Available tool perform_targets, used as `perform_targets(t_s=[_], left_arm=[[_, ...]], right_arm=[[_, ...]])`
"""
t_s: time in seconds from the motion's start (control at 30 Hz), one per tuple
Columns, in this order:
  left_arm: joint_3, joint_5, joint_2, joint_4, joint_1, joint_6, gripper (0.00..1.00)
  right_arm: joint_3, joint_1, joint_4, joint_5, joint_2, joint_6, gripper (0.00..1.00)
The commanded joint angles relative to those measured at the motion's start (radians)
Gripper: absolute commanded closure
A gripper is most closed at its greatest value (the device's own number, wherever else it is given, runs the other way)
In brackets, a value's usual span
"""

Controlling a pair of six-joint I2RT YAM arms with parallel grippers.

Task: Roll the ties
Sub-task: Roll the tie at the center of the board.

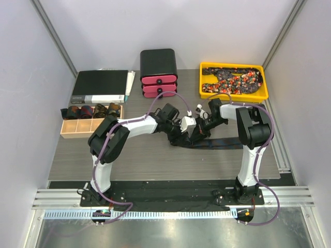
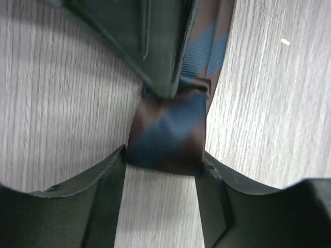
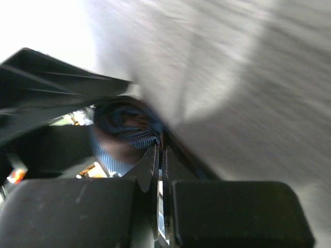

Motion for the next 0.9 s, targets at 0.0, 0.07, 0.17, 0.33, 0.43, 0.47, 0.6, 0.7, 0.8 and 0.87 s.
perform_targets(t_s=[0.0, 0.07, 0.17, 0.33, 0.43, 0.47, 0.6, 0.7, 0.8, 0.87], left_arm=[[-0.074, 0.014, -0.010, 0.005, 0.017, -0.100, 0.43], [-0.106, 0.057, -0.029, 0.056, 0.018, -0.117, 0.39], [-0.157, 0.124, -0.047, 0.158, 0.017, -0.122, 0.35], [-0.202, 0.154, -0.033, 0.342, 0.017, -0.203, 0.30], [-0.215, 0.146, -0.012, 0.404, 0.015, -0.232, 0.31], [-0.220, 0.142, -0.004, 0.451, 0.015, -0.241, 0.31], [-0.215, 0.145, 0.025, 0.467, 0.014, -0.255, 0.45], [-0.226, 0.137, 0.030, 0.438, 0.005, -0.240, 0.67], [-0.258, 0.103, 0.017, 0.421, 0.003, -0.247, 0.86], [-0.271, 0.057, 0.008, 0.416, 0.002, -0.284, 0.92]], right_arm=[[-0.008, 0.012, -0.018, 0.214, 0.060, -0.083, 0.99], [0.000, 0.020, -0.021, 0.246, 0.066, -0.093, 0.99], [0.003, 0.030, -0.025, 0.272, 0.071, -0.100, 0.99], [-0.005, 0.050, -0.024, 0.285, 0.071, -0.110, 0.99], [-0.005, 0.052, -0.022, 0.279, 0.071, -0.110, 0.99], [-0.003, 0.053, -0.022, 0.277, 0.068, -0.112, 0.99], [0.000, 0.055, -0.024, 0.260, 0.062, -0.113, 0.99], [0.015, 0.055, -0.044, 0.246, 0.054, -0.120, 0.99], [0.082, 0.050, -0.143, 0.233, 0.038, -0.167, 0.83], [0.126, 0.018, -0.215, 0.226, 0.011, -0.181, 0.72]])
